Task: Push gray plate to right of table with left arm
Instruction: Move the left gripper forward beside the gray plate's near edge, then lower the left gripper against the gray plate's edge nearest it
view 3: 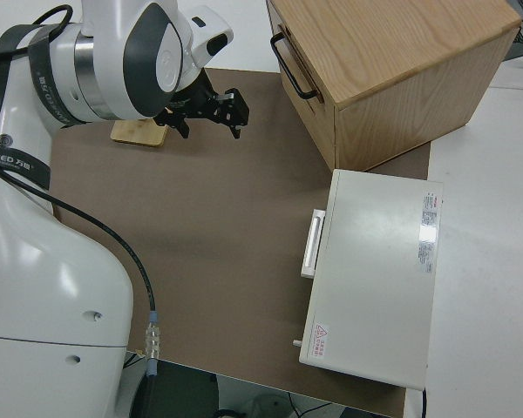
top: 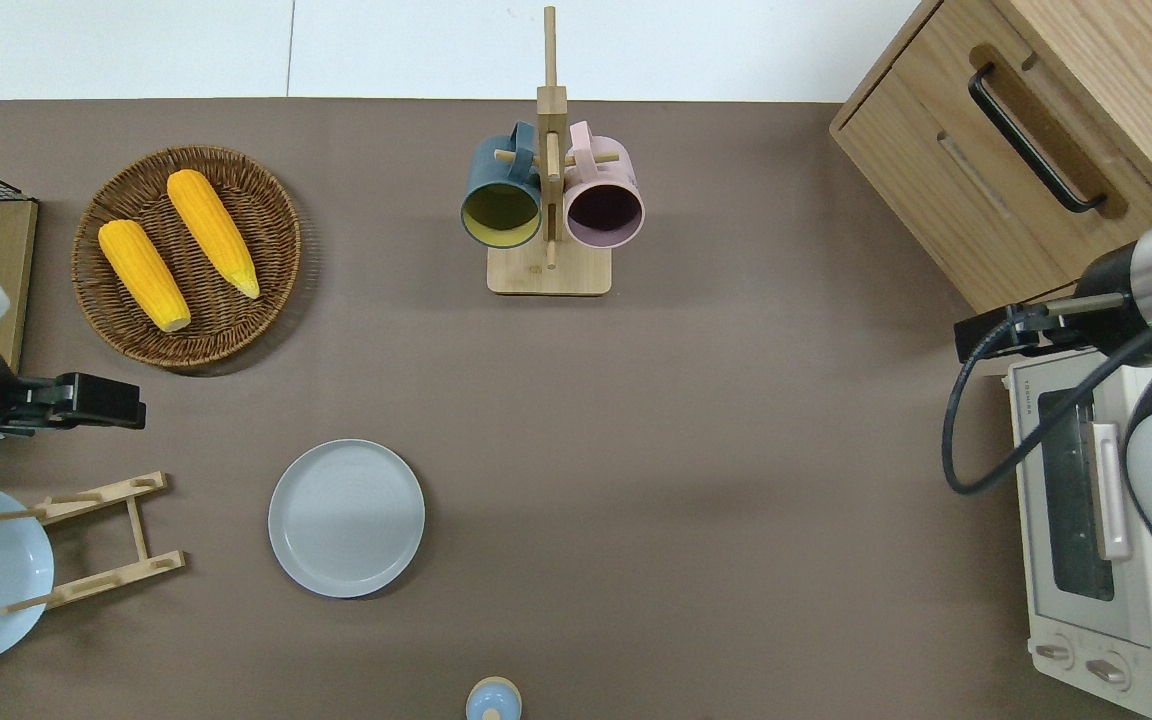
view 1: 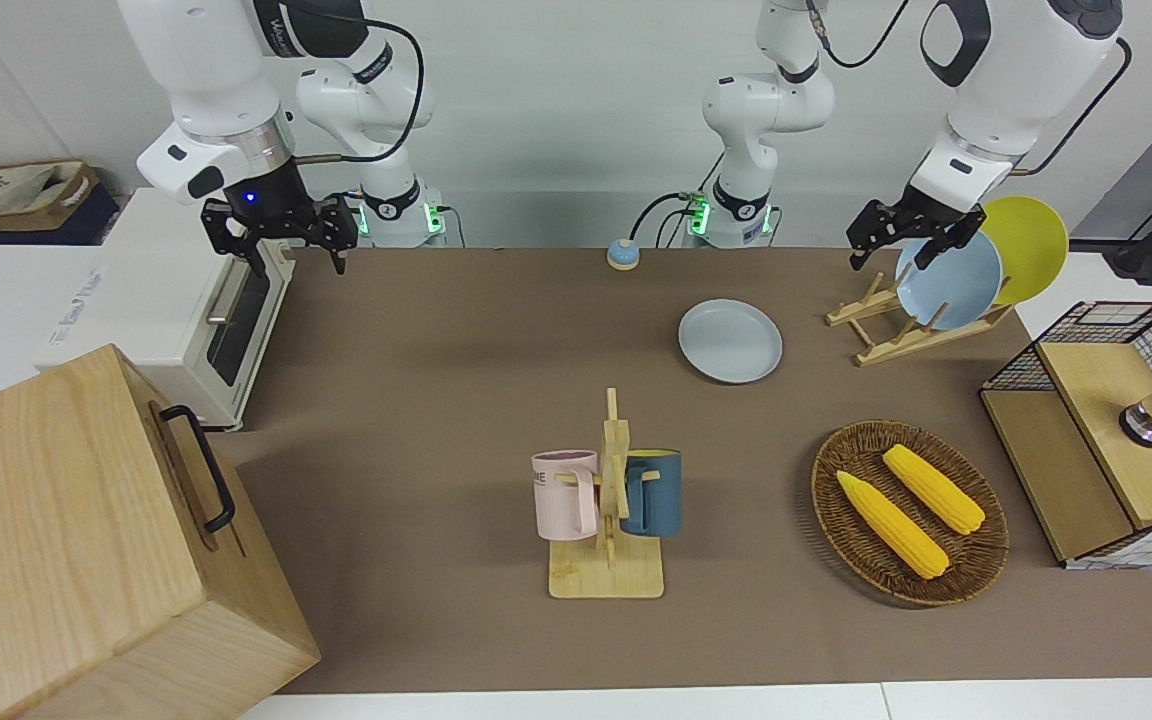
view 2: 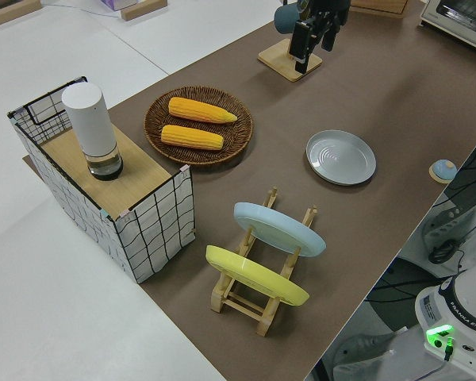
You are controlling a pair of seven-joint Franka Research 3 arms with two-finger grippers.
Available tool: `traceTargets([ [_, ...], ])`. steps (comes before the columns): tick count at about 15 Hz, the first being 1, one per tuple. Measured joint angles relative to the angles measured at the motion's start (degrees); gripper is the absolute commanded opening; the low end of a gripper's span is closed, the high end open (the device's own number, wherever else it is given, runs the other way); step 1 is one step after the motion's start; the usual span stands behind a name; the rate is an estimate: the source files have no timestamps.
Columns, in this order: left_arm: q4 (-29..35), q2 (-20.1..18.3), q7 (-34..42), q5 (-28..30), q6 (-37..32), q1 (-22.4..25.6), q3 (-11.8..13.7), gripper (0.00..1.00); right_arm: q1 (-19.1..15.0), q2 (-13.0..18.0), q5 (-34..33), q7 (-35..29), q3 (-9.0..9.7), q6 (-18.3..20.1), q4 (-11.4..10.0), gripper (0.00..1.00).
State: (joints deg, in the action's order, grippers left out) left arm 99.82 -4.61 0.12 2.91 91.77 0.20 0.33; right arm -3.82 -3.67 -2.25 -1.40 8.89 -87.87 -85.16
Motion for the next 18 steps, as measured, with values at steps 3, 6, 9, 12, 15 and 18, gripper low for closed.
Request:
traceTargets([
  [3, 4.7, -2.5, 0.0, 0.0, 2.6, 0.0, -0.4, 1.00, 0.0, 0.0, 0.0, 0.0, 0.00, 0.0, 0.0, 0.983],
  [6, 11.4, -5.4, 0.0, 0.0, 5.9, 0.0, -1.1, 1.00, 0.0, 0.0, 0.0, 0.0, 0.00, 0.0, 0.0, 0.983],
  [9, 17.1, -6.8, 0.0, 0.0, 10.8, 0.0, -1.9, 1.00, 0.0, 0.0, 0.0, 0.0, 0.00, 0.0, 0.0, 0.983],
  [12, 24.9, -8.9, -1.3, 0.3, 18.4, 0.0, -2.7, 1.00, 0.0, 0.0, 0.0, 0.0, 0.00, 0.0, 0.0, 0.983],
  [15, 29.4, -10.4, -2.7, 0.4, 22.7, 0.0, -3.9, 1.00, 0.0, 0.0, 0.0, 0.0, 0.00, 0.0, 0.0, 0.983],
  [18, 33.5, -10.9, -3.0, 0.4, 26.9, 0.0, -4.2, 1.00, 0.0, 0.0, 0.0, 0.0, 0.00, 0.0, 0.0, 0.983],
])
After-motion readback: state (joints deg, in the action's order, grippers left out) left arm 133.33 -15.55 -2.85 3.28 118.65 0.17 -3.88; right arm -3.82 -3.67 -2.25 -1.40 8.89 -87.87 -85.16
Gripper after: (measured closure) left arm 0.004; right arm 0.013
